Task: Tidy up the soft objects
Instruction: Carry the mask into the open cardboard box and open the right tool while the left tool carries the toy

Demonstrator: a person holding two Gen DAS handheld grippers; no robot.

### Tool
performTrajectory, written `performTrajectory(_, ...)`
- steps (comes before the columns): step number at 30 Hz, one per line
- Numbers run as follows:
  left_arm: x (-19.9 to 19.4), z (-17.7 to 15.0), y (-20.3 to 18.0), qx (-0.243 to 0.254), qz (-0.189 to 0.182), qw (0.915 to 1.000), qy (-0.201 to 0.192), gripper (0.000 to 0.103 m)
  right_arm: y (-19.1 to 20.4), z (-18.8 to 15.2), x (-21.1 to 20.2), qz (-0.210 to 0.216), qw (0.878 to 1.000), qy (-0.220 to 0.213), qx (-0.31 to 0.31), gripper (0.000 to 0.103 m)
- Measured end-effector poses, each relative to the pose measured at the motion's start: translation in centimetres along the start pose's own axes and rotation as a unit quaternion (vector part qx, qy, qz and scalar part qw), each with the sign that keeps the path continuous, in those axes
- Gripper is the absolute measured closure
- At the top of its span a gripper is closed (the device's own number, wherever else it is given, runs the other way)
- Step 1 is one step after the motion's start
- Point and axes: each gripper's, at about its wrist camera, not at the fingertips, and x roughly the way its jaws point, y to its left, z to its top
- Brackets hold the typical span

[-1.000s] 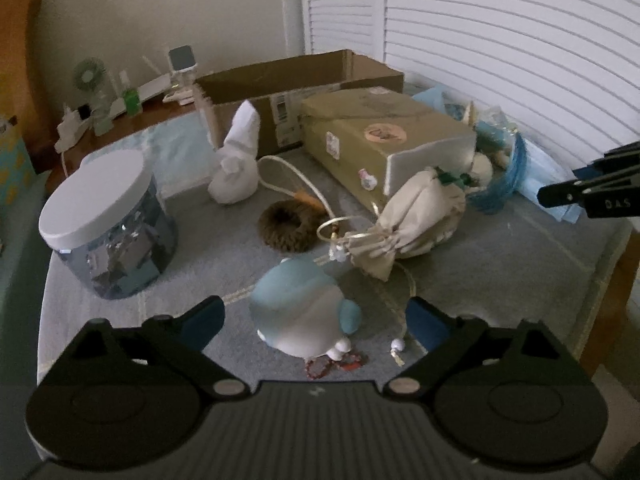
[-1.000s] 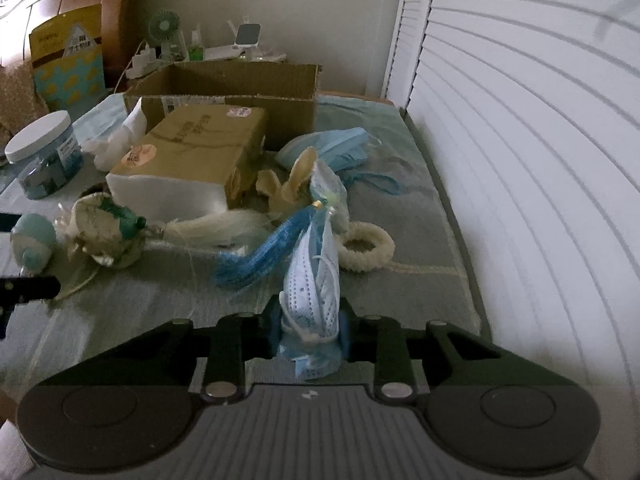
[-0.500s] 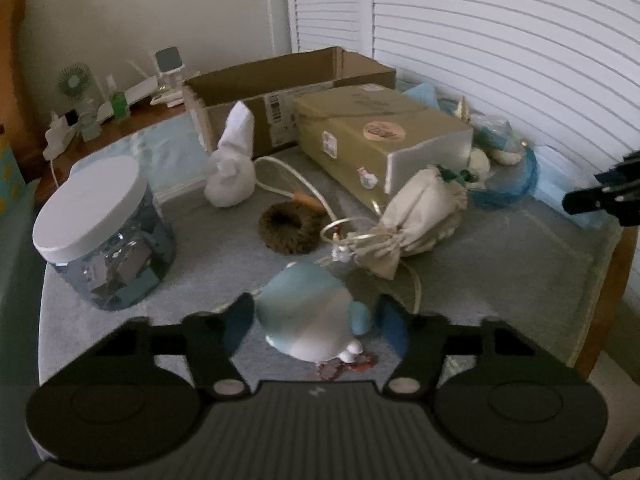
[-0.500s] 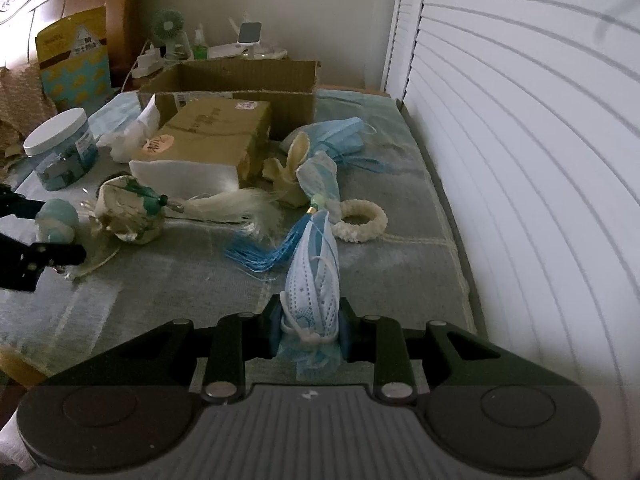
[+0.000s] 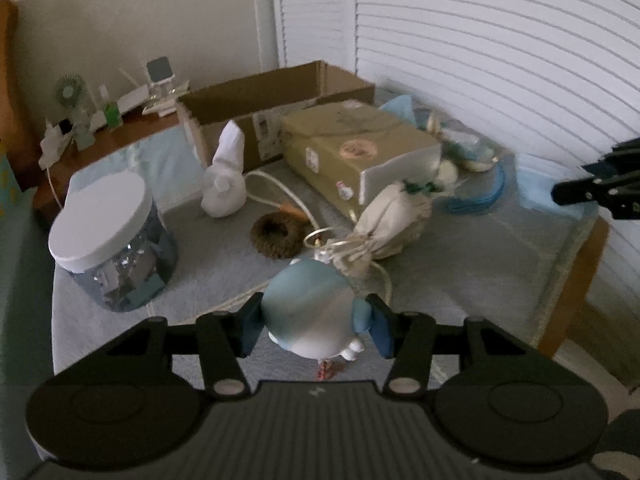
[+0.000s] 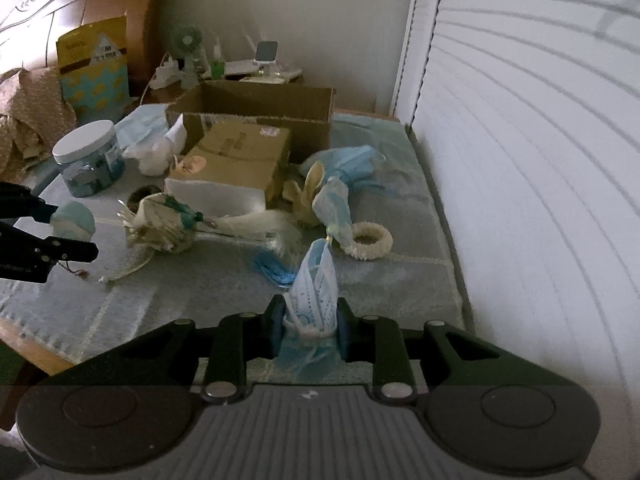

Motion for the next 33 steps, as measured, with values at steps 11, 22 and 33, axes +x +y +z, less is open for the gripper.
performTrajectory(11, -3.0, 0.1, -1.1, 0.009, -0.016, 0.9998, -0.005, 0.05, 0.7, 2.2, -2.7, 0.007, 0.999, -0.043, -0.01, 0.076)
performTrajectory(22, -3.4, 1.9, -0.1, -0.004, -0.016, 0.9995, -0.026, 0.05, 0.9, 8.8, 0.5, 0.02, 0.997, -0.075, -0.016, 0.076)
performTrajectory(33, -0.8, 4.3, 1.8, -0.017, -0.014, 0.9995, -0.025, 0.05, -0.4, 17.0, 7.7, 0.025, 0.997, -0.079, -0.011, 0.076)
